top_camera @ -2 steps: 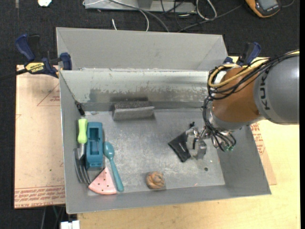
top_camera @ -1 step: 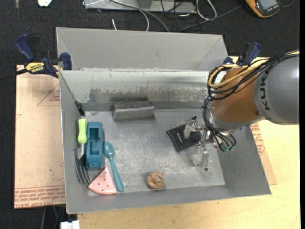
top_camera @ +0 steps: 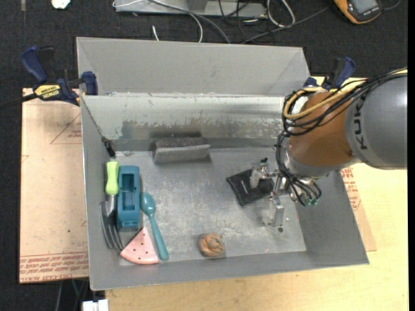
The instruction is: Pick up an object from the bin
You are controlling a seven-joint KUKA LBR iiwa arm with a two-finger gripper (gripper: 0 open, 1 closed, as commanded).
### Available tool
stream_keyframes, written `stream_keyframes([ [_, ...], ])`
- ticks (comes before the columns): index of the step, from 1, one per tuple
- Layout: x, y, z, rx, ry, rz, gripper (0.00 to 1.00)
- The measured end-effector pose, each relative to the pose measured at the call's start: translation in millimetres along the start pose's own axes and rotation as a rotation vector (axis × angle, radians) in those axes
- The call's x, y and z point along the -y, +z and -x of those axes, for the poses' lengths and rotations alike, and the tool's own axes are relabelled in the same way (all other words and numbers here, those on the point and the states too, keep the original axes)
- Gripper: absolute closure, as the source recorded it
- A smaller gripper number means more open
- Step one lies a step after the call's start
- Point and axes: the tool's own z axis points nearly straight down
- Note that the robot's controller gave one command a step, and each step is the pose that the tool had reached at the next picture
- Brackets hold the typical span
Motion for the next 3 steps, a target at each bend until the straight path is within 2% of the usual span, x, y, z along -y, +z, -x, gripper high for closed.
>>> stream_keyframes([
  [1,-25.1,0.2,5.0,0.002,-0.012,0.000,0.00],
  [2,-35.2,0.1,8.5,0.003,-0.003,0.001,0.00],
  [3,-53.1,-2.5,13.9,0.008,-0.035,0.002,1.00],
])
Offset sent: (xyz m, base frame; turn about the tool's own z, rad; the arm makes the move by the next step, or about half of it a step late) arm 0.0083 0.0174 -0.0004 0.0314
